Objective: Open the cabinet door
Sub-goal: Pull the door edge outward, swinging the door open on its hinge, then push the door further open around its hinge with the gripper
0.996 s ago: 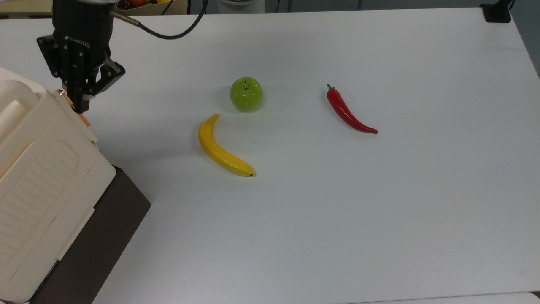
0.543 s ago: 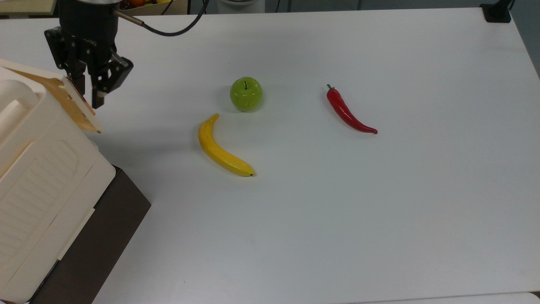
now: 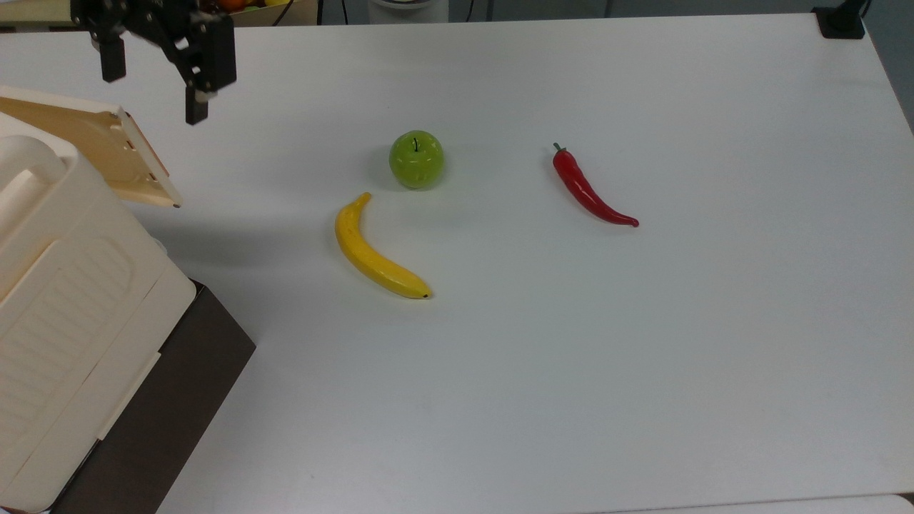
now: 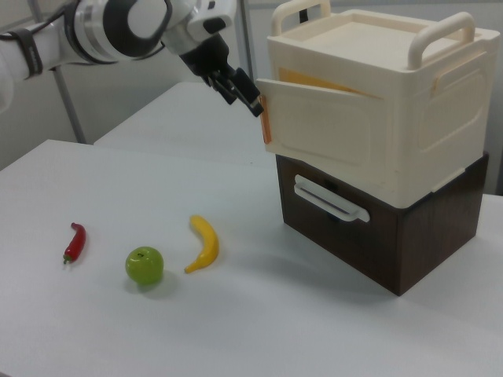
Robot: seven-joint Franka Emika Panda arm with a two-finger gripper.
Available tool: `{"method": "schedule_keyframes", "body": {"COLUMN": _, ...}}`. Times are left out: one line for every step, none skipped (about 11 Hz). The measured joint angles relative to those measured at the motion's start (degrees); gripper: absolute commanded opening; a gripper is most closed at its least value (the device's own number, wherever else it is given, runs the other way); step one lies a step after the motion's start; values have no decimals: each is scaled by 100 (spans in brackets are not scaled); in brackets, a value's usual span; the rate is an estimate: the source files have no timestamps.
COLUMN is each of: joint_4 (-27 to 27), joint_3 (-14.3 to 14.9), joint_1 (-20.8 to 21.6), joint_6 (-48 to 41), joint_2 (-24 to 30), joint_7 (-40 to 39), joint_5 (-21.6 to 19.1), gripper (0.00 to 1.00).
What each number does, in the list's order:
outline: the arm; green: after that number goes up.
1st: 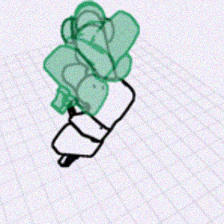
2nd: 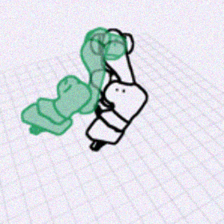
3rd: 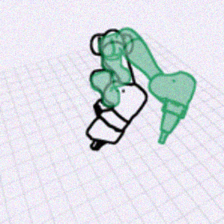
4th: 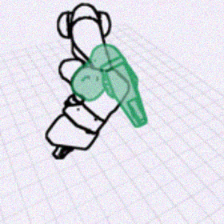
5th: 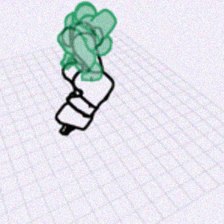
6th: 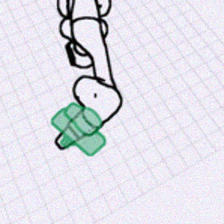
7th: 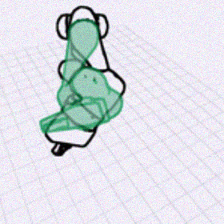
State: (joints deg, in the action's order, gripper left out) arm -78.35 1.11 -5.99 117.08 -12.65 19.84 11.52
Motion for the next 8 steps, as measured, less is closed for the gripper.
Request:
{"method": "schedule_keyframes", "body": {"joint_4": 97, "joint_3": 0, "joint_1": 3, "joint_6": 0, "joint_2": 39, "joint_7": 5, "joint_5": 0, "gripper": 100}}
{"method": "schedule_keyframes", "body": {"joint_4": 199, "joint_3": 0, "joint_1": 3, "joint_6": 1, "joint_2": 52, "joint_7": 7, "joint_5": 0, "gripper": 100}}
{"method": "schedule_keyframes", "body": {"joint_4": 315, "joint_3": 0, "joint_1": 3, "joint_6": 92, "joint_2": 55, "joint_7": 9, "joint_5": 0, "gripper": 100}}
{"method": "schedule_keyframes", "body": {"joint_4": 382, "joint_3": 0, "joint_1": 4, "joint_6": 286, "joint_2": 56, "joint_7": 9, "joint_5": 0, "gripper": 100}}
{"method": "schedule_keyframes", "body": {"joint_4": 398, "joint_3": 0, "joint_1": 4, "joint_6": 535, "joint_2": 53, "joint_7": 10, "joint_5": 0, "gripper": 100}}
{"method": "schedule_keyframes", "body": {"joint_4": 398, "joint_3": 0, "joint_1": 4, "joint_6": 827, "joint_2": 37, "joint_7": 11, "joint_5": 0, "gripper": 100}}
{"method": "schedule_keyframes", "body": {"joint_4": 398, "joint_3": 0, "joint_1": 4, "joint_6": 1111, "joint_2": 4, "joint_7": 13, "joint_5": 0, "gripper": 100}}
{"method": "schedule_keyframes", "body": {"joint_4": 393, "joint_3": 0, "joint_1": 4, "joint_6": 1400, "joint_2": -59, "joint_7": 14, "joint_5": 0, "gripper": 100}}
